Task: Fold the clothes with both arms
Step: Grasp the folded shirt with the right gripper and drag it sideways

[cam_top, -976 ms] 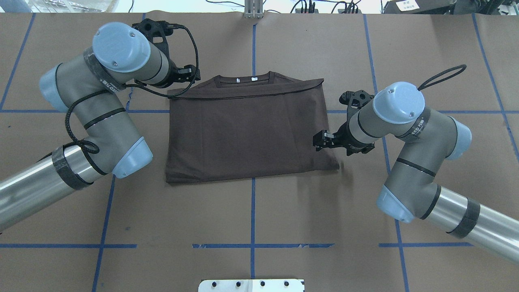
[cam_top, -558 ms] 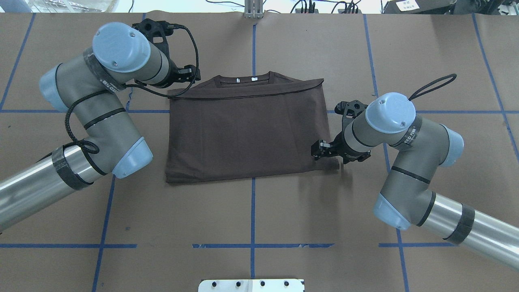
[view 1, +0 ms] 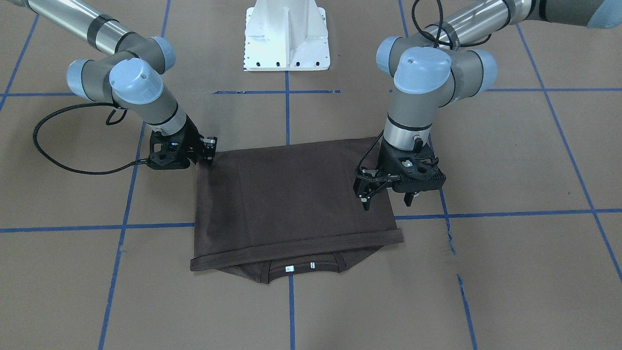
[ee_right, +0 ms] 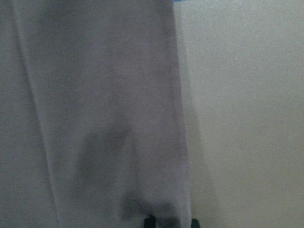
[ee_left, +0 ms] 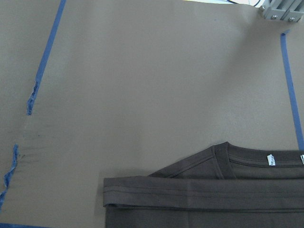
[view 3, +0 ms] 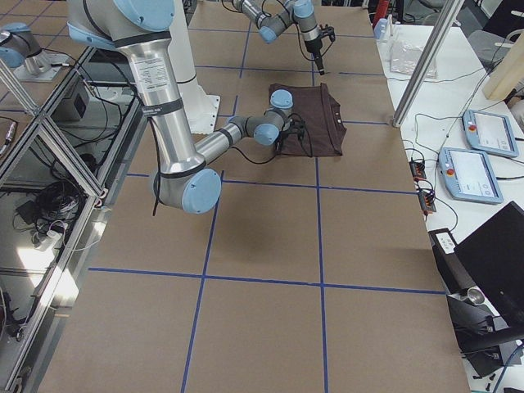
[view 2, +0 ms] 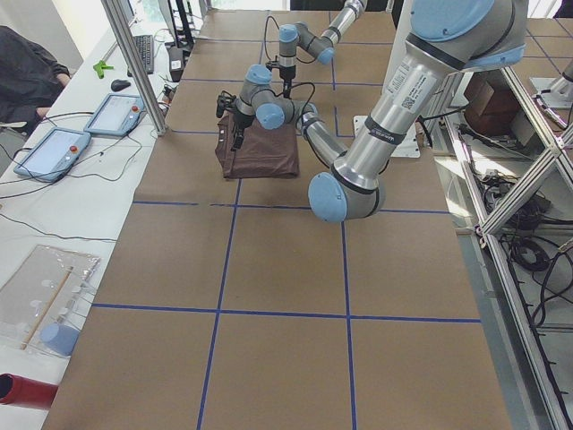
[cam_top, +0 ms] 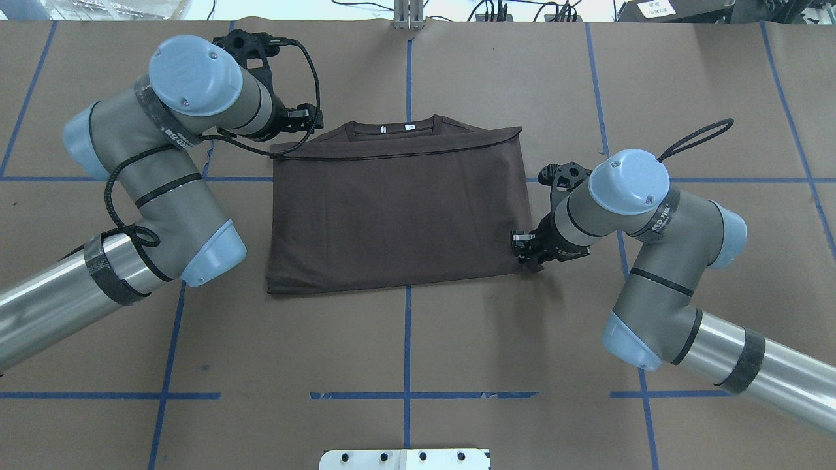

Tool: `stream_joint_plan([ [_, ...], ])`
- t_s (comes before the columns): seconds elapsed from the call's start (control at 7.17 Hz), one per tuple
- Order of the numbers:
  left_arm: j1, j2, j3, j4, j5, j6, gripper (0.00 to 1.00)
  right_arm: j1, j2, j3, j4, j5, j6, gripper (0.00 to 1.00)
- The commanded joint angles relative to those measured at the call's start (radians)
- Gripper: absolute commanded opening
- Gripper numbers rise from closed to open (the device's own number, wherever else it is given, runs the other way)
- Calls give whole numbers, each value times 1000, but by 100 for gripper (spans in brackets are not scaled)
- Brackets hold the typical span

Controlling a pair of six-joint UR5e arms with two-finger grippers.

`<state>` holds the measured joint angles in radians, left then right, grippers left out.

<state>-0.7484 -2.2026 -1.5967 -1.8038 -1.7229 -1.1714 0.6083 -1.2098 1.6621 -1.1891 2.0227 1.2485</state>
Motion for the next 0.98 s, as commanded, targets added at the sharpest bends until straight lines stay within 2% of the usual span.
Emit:
stream_joint_plan([
  [0.0,1,1,3,-8,0,-4,100,2,-14,13,2,1,0,0],
  [0.14,3,1,4,-9,2,-5,100,2,-45,45,2,1,0,0],
  [0.28,6,1,3,-9,2,-7,100,-33,-126,129,2,-2,3,0],
  [0.56,24,1,1,-9,6,-7,100,-155,-332,348,2,-9,31,0],
  [0.84,37,0,-3,-8,6,-13,100,-334,-501,508,3,-9,128,0],
])
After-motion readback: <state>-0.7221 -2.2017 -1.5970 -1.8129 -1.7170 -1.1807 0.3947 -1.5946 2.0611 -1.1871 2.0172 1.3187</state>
